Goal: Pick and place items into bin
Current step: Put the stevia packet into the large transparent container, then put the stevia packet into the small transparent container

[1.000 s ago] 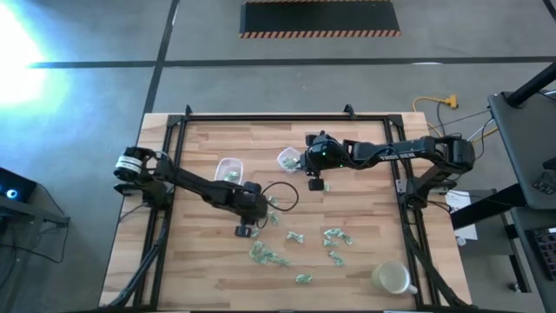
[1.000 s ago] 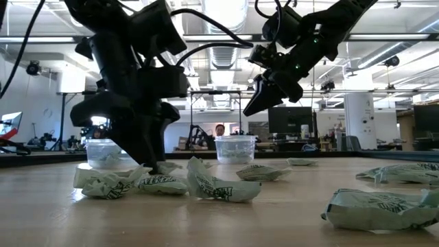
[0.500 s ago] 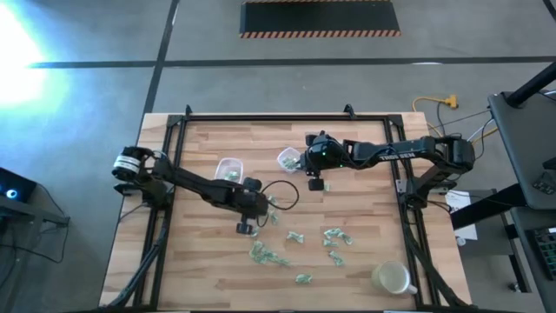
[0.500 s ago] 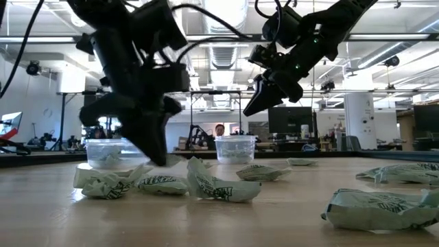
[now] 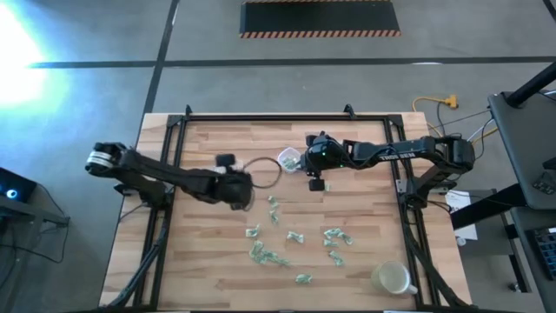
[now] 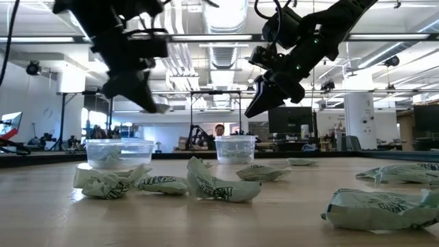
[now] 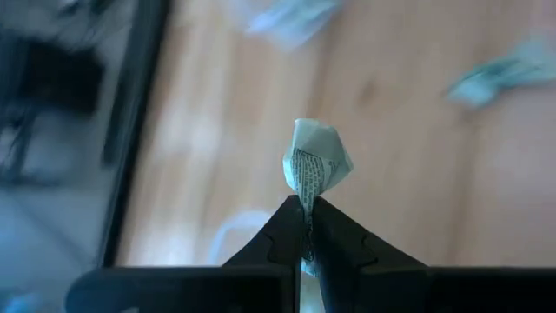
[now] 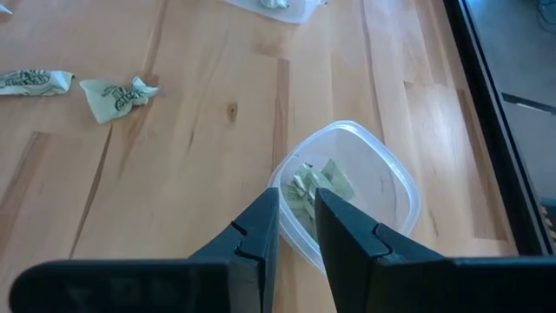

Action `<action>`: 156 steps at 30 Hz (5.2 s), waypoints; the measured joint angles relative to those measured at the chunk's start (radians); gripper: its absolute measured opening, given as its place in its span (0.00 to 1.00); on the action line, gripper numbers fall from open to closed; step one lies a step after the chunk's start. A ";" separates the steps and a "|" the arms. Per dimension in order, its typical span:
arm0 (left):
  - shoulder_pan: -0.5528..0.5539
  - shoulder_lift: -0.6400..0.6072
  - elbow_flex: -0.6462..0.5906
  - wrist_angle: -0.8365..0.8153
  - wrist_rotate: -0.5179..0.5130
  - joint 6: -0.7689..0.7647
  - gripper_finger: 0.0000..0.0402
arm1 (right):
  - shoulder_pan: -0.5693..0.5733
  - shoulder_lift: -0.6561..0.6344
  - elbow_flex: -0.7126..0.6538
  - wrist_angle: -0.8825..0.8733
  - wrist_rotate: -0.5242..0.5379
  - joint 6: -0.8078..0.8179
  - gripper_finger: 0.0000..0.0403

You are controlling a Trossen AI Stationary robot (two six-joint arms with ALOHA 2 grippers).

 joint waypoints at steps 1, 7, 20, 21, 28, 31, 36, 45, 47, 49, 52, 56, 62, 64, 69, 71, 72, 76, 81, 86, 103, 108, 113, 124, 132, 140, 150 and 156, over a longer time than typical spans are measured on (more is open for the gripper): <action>0.000 -0.015 -0.009 -0.034 -0.013 -0.035 0.01 | 0.000 0.000 0.000 0.000 0.000 0.000 0.17; 0.000 -0.106 -0.111 -0.087 -0.029 -0.110 0.01 | 0.000 0.000 0.000 -0.002 0.000 0.003 0.17; 0.000 -0.131 -0.168 -0.076 -0.027 -0.110 0.01 | 0.000 0.000 0.000 -0.001 0.000 0.009 0.17; 0.000 -0.127 -0.171 -0.071 -0.027 -0.110 0.01 | 0.000 0.000 0.000 -0.001 0.000 0.010 0.17; 0.000 -0.083 -0.202 -0.049 -0.014 -0.110 0.09 | 0.000 0.000 0.000 -0.001 0.000 0.012 0.17; 0.000 -0.072 -0.203 -0.049 -0.018 -0.110 0.17 | 0.000 0.000 -0.001 -0.001 0.000 0.015 0.17; 0.000 -0.072 -0.203 -0.045 -0.025 -0.110 0.31 | 0.000 0.000 -0.001 -0.013 -0.001 0.033 0.17; 0.000 -0.081 -0.178 -0.061 -0.024 -0.101 0.40 | 0.000 0.000 0.015 -0.349 -0.003 0.169 0.17; 0.000 -0.081 -0.168 -0.061 -0.023 -0.101 0.40 | 0.000 -0.001 0.014 -0.387 -0.003 0.213 0.17; 0.000 -0.082 -0.162 -0.061 -0.016 -0.101 0.40 | 0.000 -0.002 0.014 -0.410 -0.003 0.255 0.17; 0.000 -0.082 -0.162 -0.061 0.003 -0.100 0.40 | 0.000 -0.002 0.014 -0.429 -0.004 0.302 0.17; 0.000 -0.082 -0.164 -0.062 0.015 -0.101 0.40 | 0.000 -0.002 0.001 -0.427 -0.047 0.346 0.17; 0.000 -0.082 -0.164 -0.061 0.034 -0.104 0.40 | 0.000 0.001 -0.048 -0.377 -0.108 0.347 0.18; 0.000 -0.082 -0.164 -0.061 0.035 -0.104 0.40 | -0.001 0.001 -0.057 -0.354 -0.107 0.346 0.21; 0.000 -0.082 -0.164 -0.060 0.036 -0.106 0.40 | 0.000 0.001 -0.072 -0.322 -0.107 0.348 0.27; 0.000 -0.082 -0.164 -0.060 0.036 -0.106 0.40 | 0.000 0.001 -0.080 -0.310 -0.107 0.361 0.30; 0.000 -0.082 -0.164 -0.059 0.036 -0.106 0.40 | 0.000 0.001 -0.085 -0.309 -0.106 0.367 0.31; 0.000 -0.082 -0.164 -0.058 0.036 -0.108 0.40 | 0.000 0.002 -0.109 -0.309 -0.106 0.390 0.35; 0.000 -0.082 -0.165 -0.057 0.036 -0.109 0.40 | 0.000 0.003 -0.126 -0.300 -0.106 0.398 0.36; 0.000 -0.082 -0.165 -0.051 0.036 -0.109 0.40 | 0.000 0.003 -0.139 -0.245 -0.105 0.395 0.35; -0.001 -0.082 -0.165 -0.050 0.059 -0.110 0.40 | 0.000 0.003 -0.194 -0.180 -0.104 0.366 0.34; 0.000 -0.082 -0.165 -0.050 0.061 -0.110 0.40 | 0.000 0.003 -0.209 -0.172 -0.081 0.349 0.32; -0.001 -0.082 -0.165 -0.050 0.084 -0.110 0.40 | 0.000 0.002 -0.215 -0.169 -0.059 0.328 0.28; -0.001 -0.082 -0.165 -0.050 0.086 -0.110 0.40 | 0.000 0.002 -0.217 -0.161 -0.051 0.268 0.08; -0.001 -0.082 -0.165 -0.050 0.085 -0.109 0.40 | -0.001 0.001 -0.187 -0.155 -0.049 0.230 0.04; -0.001 -0.082 -0.165 -0.050 0.085 -0.109 0.40 | 0.000 0.000 -0.123 -0.149 -0.050 0.180 0.04; -0.001 -0.082 -0.163 -0.049 0.085 -0.109 0.40 | -0.003 0.000 -0.075 0.037 -0.050 0.047 0.04; -0.001 -0.082 -0.164 -0.049 0.085 -0.108 0.40 | -0.011 0.000 -0.055 0.186 -0.050 0.010 0.04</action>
